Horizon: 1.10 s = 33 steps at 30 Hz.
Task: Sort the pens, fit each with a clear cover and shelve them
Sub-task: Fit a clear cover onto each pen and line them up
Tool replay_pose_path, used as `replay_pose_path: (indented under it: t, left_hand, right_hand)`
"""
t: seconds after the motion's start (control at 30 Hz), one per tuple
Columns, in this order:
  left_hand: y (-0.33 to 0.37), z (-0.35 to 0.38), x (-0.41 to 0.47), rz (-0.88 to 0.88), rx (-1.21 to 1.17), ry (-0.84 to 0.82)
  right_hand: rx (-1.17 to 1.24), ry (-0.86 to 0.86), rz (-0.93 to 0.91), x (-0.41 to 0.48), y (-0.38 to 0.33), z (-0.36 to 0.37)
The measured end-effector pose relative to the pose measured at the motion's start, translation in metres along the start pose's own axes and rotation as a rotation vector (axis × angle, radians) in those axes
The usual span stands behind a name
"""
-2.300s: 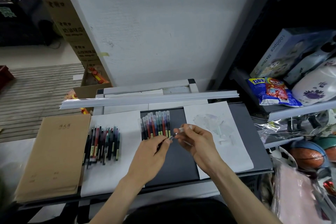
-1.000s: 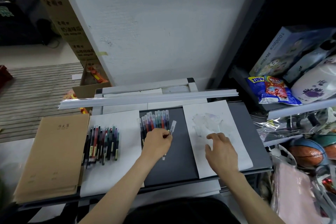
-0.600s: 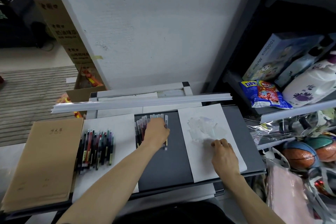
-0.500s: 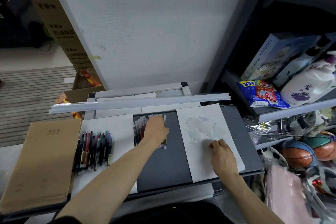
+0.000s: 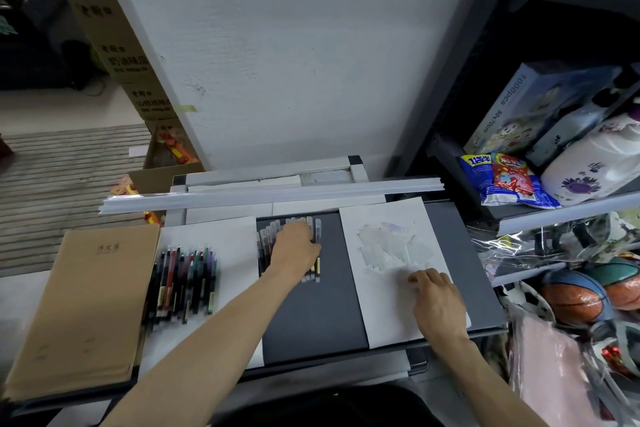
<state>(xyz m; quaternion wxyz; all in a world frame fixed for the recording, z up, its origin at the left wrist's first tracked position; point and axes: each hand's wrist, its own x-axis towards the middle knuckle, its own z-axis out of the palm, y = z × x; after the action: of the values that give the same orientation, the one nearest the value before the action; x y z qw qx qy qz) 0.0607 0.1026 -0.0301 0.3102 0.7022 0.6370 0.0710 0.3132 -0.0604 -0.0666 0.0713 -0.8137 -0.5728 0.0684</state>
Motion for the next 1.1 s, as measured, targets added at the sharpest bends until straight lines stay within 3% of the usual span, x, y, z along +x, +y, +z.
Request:
replay_pose_path:
  t: [0.3, 0.47, 0.73, 1.1]
  left_hand:
    - [-0.025, -0.025, -0.049, -0.026, -0.034, 0.094]
    - [-0.065, -0.038, -0.067, -0.125, -0.009, 0.174]
    - [-0.126, -0.059, -0.078, -0.298, 0.199, 0.223]
    - [-0.134, -0.05, -0.082, -0.337, 0.231, 0.16]
  right_hand:
    - [0.004, 0.065, -0.045, 0.001, -0.038, -0.007]
    - [0.112, 0.004, -0.111, -0.001, -0.067, -0.017]
    - [0.445, -0.07, -0.086, -0.008, -0.094, -0.027]
    - [1.066, -0.27, 0.225, -0.015, -0.123, -0.048]
